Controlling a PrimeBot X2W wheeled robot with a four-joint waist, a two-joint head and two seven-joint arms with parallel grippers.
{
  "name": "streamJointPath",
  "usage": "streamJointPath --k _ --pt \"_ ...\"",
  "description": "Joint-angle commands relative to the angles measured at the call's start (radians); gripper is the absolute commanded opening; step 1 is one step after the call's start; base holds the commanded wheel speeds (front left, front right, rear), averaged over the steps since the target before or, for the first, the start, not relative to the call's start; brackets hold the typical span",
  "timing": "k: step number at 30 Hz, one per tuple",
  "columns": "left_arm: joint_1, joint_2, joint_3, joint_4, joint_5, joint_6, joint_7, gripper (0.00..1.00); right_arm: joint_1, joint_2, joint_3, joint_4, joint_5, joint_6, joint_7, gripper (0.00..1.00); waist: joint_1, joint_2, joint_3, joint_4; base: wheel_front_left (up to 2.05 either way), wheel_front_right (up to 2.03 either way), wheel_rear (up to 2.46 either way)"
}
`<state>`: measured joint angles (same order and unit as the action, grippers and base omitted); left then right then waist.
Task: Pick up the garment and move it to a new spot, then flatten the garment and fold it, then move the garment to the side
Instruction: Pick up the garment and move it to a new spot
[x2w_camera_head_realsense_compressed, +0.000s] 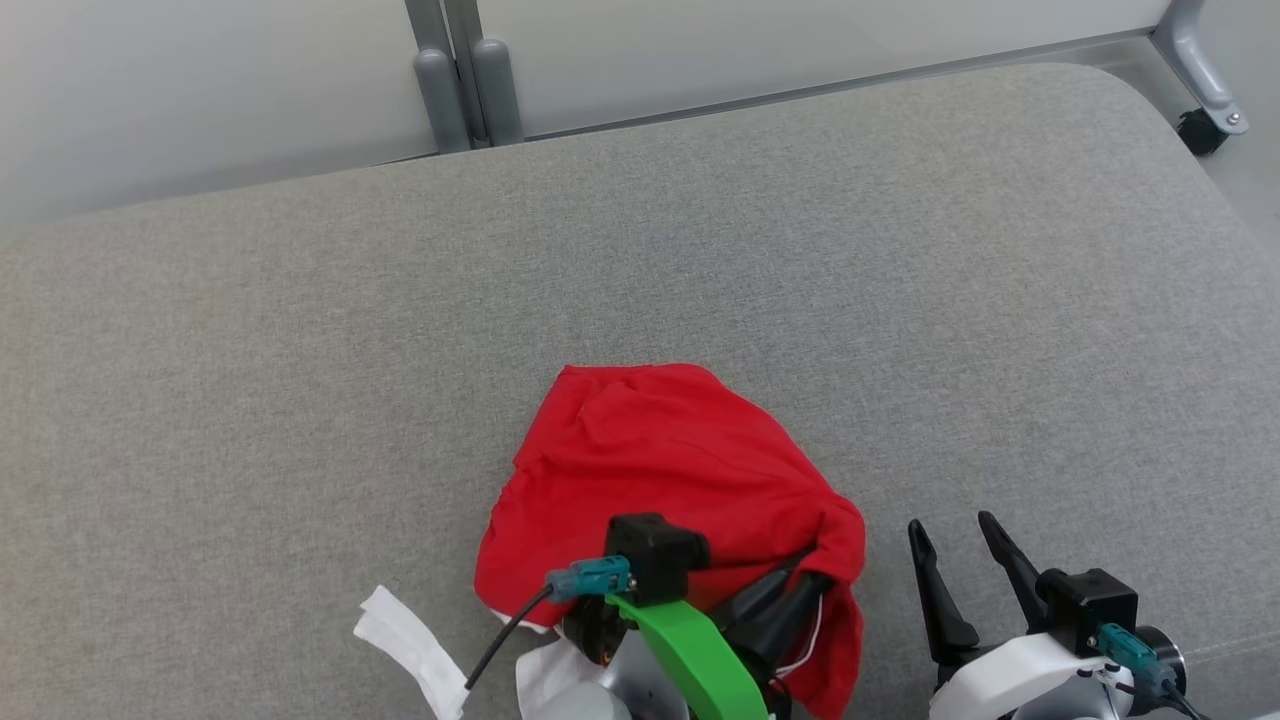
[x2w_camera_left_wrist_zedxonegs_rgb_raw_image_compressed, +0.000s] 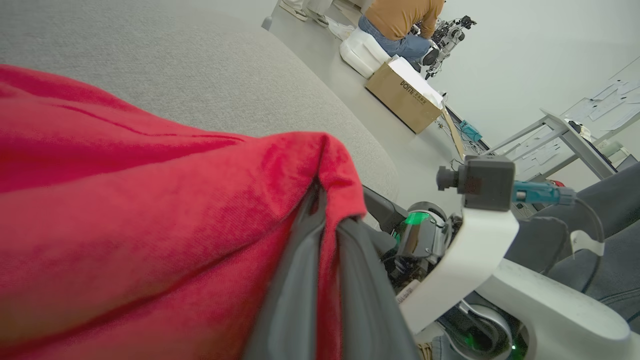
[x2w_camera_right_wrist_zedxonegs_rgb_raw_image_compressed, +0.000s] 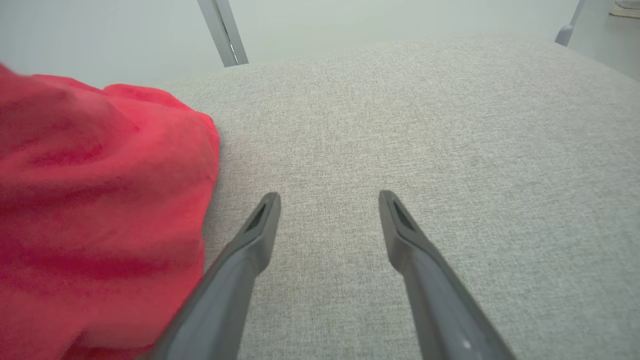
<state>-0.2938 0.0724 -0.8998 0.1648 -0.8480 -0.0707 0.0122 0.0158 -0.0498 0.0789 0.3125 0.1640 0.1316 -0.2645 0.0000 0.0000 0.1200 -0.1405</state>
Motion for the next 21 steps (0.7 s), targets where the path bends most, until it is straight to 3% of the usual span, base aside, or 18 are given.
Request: streamJointPath --k 1,6,10,13,16,18,21 --pt "-0.011 0.004 -0.008 -0.008 -0.003 -0.014 0.013 1.00 -0.009 -0.002 -0.002 0.003 -0.002 -0.002 0.000 1.00 0.0000 0.0000 0.001 0.001 0.00 0.00 0.00" --pt "-0.032 0.047 -0.033 -0.130 -0.055 -0.044 0.073 1.00 0.006 -0.002 -0.013 0.008 -0.004 -0.002 0.000 1.00 0.0000 0.0000 -0.011 0.016 0.00 0.00 0.00" --pt "-0.041 0.114 0.008 -0.296 -0.060 -0.032 0.085 1.00 0.015 -0.002 -0.020 0.013 -0.008 -0.002 0.000 1.00 0.0000 0.0000 -0.027 0.030 0.00 0.00 0.00" --pt "-0.027 0.186 0.085 -0.392 -0.066 0.034 0.101 1.00 0.018 -0.002 -0.020 0.012 -0.008 -0.002 0.000 1.00 0.0000 0.0000 -0.035 0.041 0.00 0.00 0.00" --pt "-0.010 0.259 0.156 -0.387 -0.064 0.110 0.120 1.00 0.013 -0.002 -0.014 0.011 -0.005 -0.002 0.000 1.00 0.0000 0.0000 -0.036 0.047 0.00 0.00 0.00" --pt "0.002 0.279 0.180 -0.349 -0.084 0.140 0.136 1.00 0.010 -0.002 -0.014 0.010 -0.005 -0.002 0.000 1.00 0.0000 0.0000 -0.033 0.052 0.00 0.00 0.00" --pt "-0.002 0.317 0.179 -0.272 -0.084 0.149 0.175 1.00 0.002 -0.002 -0.010 0.011 -0.007 -0.002 0.000 1.00 0.0000 0.0000 -0.027 0.054 0.00 0.00 0.00"
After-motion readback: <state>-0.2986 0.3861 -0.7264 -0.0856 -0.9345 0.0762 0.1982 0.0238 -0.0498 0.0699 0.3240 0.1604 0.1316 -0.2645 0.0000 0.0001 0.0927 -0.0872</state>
